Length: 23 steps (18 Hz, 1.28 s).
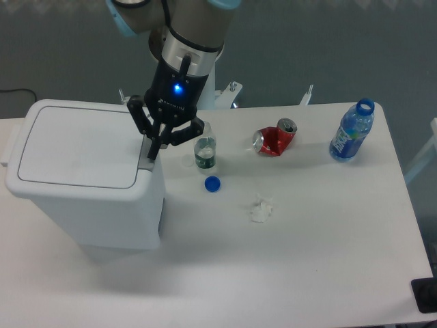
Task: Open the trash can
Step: 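Lower the gripper onto the lid's hinge edge of the trash can, then press down on the lid edge so the lid flips open, then lift the gripper away from the opened trash can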
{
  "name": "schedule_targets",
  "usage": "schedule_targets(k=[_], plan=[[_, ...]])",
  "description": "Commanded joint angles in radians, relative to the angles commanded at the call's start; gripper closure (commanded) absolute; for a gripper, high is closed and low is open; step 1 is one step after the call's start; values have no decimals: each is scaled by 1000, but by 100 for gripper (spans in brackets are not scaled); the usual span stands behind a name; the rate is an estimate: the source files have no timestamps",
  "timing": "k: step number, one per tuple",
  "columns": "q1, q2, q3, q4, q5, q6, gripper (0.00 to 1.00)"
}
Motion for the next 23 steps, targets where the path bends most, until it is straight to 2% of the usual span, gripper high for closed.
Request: schedule_targets(k=[15, 16, 17, 18, 19, 20, 21, 22, 23], plan=[[5, 0, 6, -2, 0, 8, 98], [8, 0, 12, 0, -2, 8, 81], [11, 0, 15, 3, -3, 9, 60], [12, 0, 23, 6, -3, 11, 45], [20, -2, 37, 6, -3, 11, 42], [37, -5, 54, 9, -3, 11, 33], [57, -9, 66, 20, -3, 14, 11], [70, -17, 71, 44, -3, 24, 0], [78, -26, 71, 76, 0, 47, 0]])
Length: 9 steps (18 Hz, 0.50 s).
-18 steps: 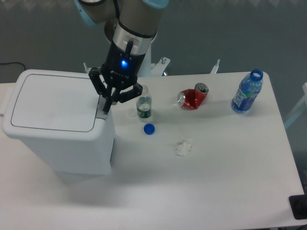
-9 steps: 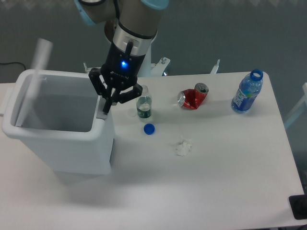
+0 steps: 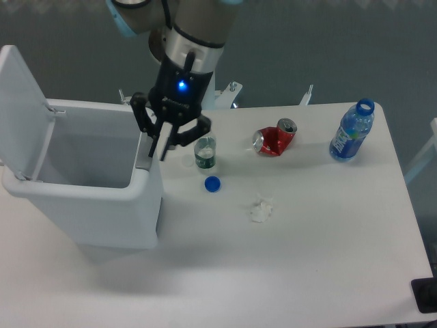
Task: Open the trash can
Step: 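Lift the gripper away from the opened trash can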
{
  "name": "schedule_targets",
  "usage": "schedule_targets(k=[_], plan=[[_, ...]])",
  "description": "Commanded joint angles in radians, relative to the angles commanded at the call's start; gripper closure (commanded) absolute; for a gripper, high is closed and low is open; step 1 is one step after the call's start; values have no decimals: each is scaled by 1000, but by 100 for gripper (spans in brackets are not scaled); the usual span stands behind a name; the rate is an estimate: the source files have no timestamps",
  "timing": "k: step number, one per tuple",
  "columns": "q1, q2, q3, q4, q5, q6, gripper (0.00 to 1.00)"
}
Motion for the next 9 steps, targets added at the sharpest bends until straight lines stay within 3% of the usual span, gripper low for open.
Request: schedule_targets(k=[2, 6, 9], plan=[[20, -28, 0, 26, 34, 58, 0], [40, -98, 2, 36, 213, 170, 0], [122, -169, 11, 56, 233, 265, 0]])
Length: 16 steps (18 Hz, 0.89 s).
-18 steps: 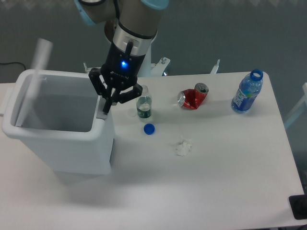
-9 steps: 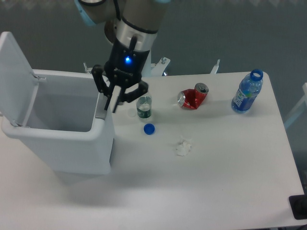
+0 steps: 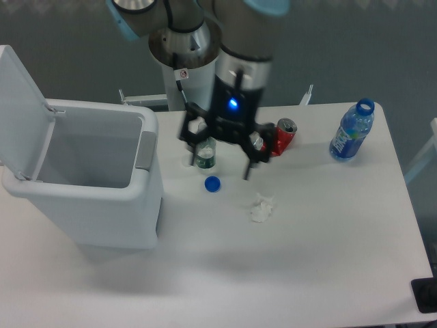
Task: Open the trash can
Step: 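Lift the gripper away from the opened trash can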
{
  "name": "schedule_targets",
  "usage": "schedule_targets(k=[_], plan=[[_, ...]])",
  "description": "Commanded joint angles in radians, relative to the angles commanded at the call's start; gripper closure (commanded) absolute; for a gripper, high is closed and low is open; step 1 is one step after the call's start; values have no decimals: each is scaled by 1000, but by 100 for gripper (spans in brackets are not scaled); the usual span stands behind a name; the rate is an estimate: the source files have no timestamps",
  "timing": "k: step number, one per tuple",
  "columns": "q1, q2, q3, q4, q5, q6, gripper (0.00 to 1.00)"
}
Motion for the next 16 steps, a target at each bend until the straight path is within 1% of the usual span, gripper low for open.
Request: schedule_targets(k=[2, 5, 7, 9, 11, 12, 13, 14, 16], plan=[[52, -49, 32, 3, 0, 110, 0], [97, -123, 58, 0, 21, 319, 0], [124, -147, 69, -2, 84, 364, 0], [129, -189, 97, 0, 139, 384, 0], [129, -239, 129, -3, 246, 454, 0], [129, -256, 144, -5, 300, 494, 0], [128, -272, 159, -3, 331, 517, 0], [129, -281, 170, -3, 337, 525, 0], [132, -282, 172, -3, 331, 524, 0]])
